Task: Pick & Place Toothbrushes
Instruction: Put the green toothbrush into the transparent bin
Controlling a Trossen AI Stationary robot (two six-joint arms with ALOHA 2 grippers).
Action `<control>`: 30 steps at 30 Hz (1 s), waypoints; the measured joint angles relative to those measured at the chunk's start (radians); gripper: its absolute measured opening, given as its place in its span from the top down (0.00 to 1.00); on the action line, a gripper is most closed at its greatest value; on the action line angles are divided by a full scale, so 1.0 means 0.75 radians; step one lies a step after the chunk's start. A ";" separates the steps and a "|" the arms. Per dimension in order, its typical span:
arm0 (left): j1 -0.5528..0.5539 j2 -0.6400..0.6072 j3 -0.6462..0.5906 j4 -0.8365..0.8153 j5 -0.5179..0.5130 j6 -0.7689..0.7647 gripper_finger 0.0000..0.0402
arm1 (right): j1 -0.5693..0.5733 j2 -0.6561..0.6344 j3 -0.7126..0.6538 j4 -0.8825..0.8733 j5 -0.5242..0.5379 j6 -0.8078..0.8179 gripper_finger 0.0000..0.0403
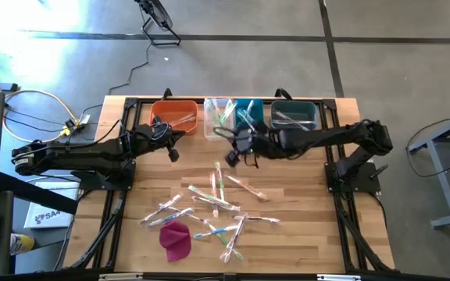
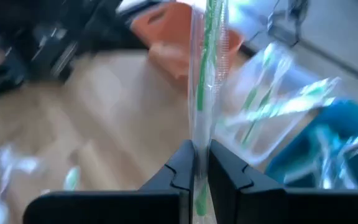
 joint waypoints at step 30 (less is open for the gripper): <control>0.000 0.000 0.000 0.013 0.001 0.001 0.98 | -0.363 0.477 -0.002 0.548 -0.112 0.014 0.95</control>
